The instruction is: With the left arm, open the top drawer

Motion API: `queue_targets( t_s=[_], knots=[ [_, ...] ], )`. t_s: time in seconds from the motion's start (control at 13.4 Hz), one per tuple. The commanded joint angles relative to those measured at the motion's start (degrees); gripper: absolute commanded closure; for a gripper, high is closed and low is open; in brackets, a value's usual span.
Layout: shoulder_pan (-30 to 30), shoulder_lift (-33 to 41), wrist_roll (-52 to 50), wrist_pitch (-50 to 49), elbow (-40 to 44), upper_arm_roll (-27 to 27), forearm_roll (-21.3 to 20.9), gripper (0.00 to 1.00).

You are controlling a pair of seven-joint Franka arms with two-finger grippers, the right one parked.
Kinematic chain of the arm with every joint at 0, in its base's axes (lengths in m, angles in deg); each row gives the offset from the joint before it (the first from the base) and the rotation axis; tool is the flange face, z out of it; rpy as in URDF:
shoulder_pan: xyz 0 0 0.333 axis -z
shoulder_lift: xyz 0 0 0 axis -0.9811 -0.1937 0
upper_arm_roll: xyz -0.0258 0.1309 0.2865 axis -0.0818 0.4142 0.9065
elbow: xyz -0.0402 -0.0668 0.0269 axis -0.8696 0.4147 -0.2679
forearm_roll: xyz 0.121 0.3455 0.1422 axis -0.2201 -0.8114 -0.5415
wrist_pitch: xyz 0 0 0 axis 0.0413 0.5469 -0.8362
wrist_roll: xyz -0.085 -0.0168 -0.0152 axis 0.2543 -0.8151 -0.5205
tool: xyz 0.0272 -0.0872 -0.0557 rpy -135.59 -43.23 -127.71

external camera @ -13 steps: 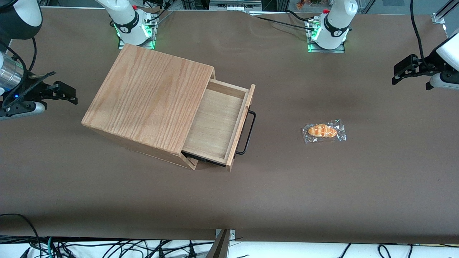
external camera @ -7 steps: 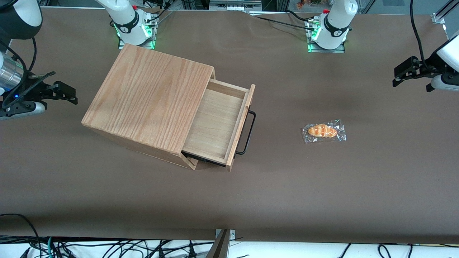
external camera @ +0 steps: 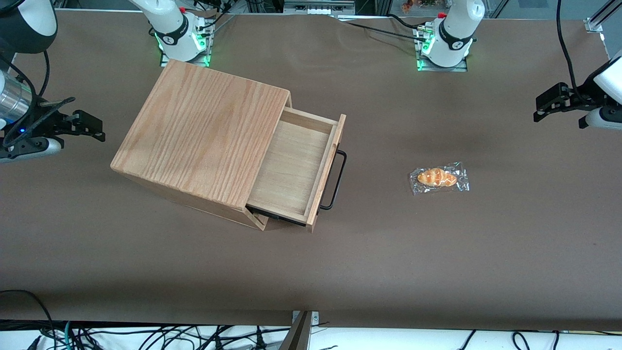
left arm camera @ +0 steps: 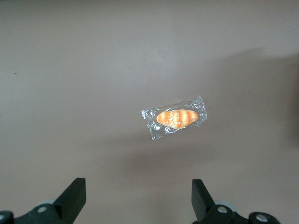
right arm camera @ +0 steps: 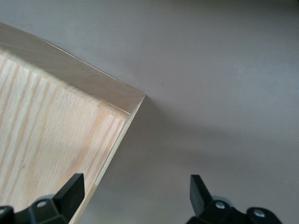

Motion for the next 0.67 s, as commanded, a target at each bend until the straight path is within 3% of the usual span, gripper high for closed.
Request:
queue_targets(
  t_s=[0.0,0.6],
  knots=[
    [0.2,-0.5,1.0,0.2,0.9,0.1,-2.0,0.00],
    [0.6,-0.7,1.0,0.4,0.9,0.1,-1.8,0.00]
  ],
)
